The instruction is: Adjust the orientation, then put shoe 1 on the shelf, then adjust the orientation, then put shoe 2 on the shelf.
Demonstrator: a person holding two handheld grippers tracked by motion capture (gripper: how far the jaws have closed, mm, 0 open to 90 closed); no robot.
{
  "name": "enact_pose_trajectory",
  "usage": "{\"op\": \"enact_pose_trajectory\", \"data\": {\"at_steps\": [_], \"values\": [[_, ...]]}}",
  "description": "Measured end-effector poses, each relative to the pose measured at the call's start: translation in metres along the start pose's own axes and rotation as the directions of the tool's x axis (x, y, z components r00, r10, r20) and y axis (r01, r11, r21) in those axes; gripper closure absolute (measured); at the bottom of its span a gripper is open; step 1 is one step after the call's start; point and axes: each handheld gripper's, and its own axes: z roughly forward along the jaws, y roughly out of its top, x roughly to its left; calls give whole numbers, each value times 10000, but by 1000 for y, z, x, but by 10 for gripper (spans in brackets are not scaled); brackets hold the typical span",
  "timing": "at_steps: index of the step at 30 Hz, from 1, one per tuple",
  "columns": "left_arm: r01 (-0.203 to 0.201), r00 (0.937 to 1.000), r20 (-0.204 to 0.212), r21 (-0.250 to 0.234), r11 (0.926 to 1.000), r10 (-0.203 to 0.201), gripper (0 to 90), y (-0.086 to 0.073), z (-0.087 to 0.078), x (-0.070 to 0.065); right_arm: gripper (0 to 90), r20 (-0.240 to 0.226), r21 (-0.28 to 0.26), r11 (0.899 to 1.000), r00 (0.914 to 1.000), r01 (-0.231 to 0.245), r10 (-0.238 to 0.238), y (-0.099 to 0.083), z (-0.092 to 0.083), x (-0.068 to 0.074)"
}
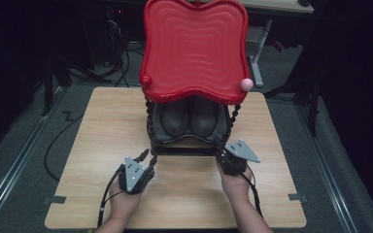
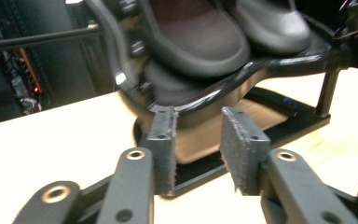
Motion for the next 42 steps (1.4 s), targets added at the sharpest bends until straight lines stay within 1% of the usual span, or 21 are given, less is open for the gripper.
{"op": "enact_pose_trajectory", "data": {"at_steps": [2,3,5,6,7,8,9,11,13,14,16,18,21,22,24,26,28,31,34,39,42], "values": [[-5,9997,-248,48,10000,6,606,-5,-10,10,847,115,86,10000,9999,-23,23,-6,-13,-12],[67,9994,-353,190,9998,-60,598,-9,-17,18,834,142,110,9999,9999,-55,54,-9,-17,-16],[140,9983,-575,413,9990,-116,602,-13,-25,29,785,184,151,9999,9998,-75,73,-17,-28,-28],[75,9970,-777,508,9987,-35,601,-17,-31,35,741,155,209,9997,9998,-81,78,-20,-33,-34],[70,9961,-884,552,9984,-21,592,-19,-34,39,681,77,244,9997,10000,-59,57,-25,-38,-40],[154,9951,-980,688,9975,-86,576,-22,-39,45,615,94,316,9995,10000,-37,34,-28,-40,-43],[204,9946,-1033,762,9969,-125,555,-25,-42,49,571,122,372,9993,9999,-53,48,-33,-45,-48],[210,9928,-1190,905,9957,-102,529,-31,-48,56,520,168,432,9991,9999,11,-18,-41,-52,-54],[236,9919,-1269,1167,9929,-87,503,-37,-52,62,434,201,521,9986,9998,27,-37,-49,-57,-59],[359,9917,-1275,1347,9902,-187,486,-41,-53,66,397,264,577,9983,9997,-34,18,-52,-60,-62],[557,9905,-1335,1645,9848,-338,467,-47,-56,73,337,353,764,9968,9991,-250,224,-59,-65,-68],[773,9899,-1317,1881,9791,-529,437,-51,-58,78,289,322,970,9941,9984,-495,466,-67,-71,-74],[1027,9898,-1165,1847,9774,-820,406,-52,-60,82,209,435,1243,9898,9969,-703,654,-75,-74,-80],[1067,9899,-1113,1831,9773,-872,391,-51,-60,82,173,601,1262,9890,9957,-775,704,-76,-75,-82],[1063,9908,-1026,1825,9774,-886,373,-50,-60,82,166,779,1292,9877,9939,-883,787,-78,-75,-84],[966,9919,-994,1838,9782,-793,356,-50,-59,80,166,1168,1381,9844,9888,-1087,928,-78,-72,-85],[828,9932,-966,1895,9784,-654,348,-50,-59,79,164,1347,1423,9827,9859,-1184,993,-79,-71,-85],[680,9940,-971,1968,9781,-495,333,-50,-58,78,158,1365,1508,9814,9857,-1188,984,-81,-70,-86],[695,9940,-964,1956,9782,-513,327,-49,-57,78,158,1544,1639,9797,9839,-1154,901,-83,-67,-86],[617,9951,-881,2021,9774,-446,318,-50,-54,77,157,1597,1727,9768,9822,-1266,990,-85,-68,-88],[583,9951,-898,1983,9784,-411,316,-50,-55,76,157,1603,1773,9758,9820,-1279,996,-86,-67,-89]]}}
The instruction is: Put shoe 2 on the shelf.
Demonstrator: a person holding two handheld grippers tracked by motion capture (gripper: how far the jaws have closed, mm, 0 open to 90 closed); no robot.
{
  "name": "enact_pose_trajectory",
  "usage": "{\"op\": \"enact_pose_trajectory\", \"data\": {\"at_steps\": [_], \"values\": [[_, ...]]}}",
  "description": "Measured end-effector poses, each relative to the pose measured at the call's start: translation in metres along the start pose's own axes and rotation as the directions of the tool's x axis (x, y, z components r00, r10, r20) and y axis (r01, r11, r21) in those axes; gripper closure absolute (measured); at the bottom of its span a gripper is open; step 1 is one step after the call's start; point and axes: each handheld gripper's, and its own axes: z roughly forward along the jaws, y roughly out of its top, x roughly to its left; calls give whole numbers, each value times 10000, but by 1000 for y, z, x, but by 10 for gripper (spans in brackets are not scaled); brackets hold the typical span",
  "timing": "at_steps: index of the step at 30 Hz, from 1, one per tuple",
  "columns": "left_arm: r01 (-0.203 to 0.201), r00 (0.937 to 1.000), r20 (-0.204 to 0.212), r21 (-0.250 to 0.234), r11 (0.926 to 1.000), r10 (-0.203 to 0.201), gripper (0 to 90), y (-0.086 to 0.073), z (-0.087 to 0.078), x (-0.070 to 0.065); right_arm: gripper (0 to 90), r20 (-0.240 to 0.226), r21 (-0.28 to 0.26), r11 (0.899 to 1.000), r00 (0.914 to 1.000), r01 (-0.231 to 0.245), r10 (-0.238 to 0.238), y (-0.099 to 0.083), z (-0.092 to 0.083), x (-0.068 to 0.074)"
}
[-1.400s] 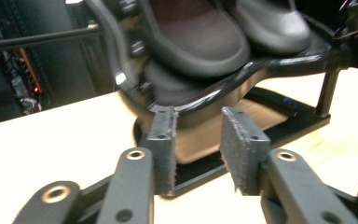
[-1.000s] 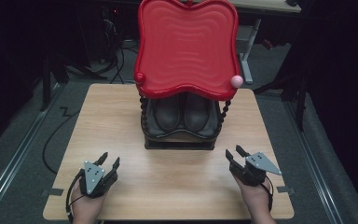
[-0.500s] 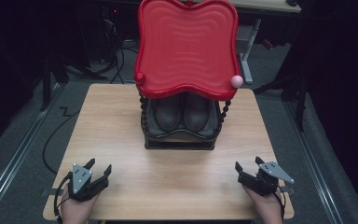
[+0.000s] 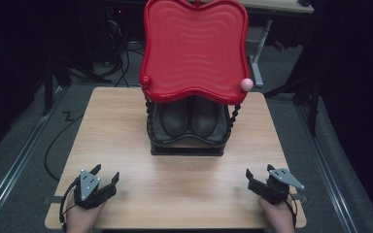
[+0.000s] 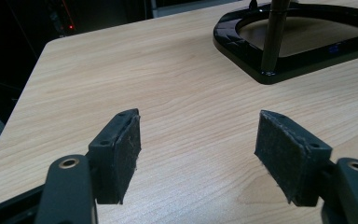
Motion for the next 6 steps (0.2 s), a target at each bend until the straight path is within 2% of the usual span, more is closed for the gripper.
{"op": "enact_pose_trajectory", "data": {"at_steps": [6], "values": [[47,10000,-17,-39,10000,-47,315,-1,-2,1,157,-58,20,10000,10000,-19,20,1,2,1]]}}
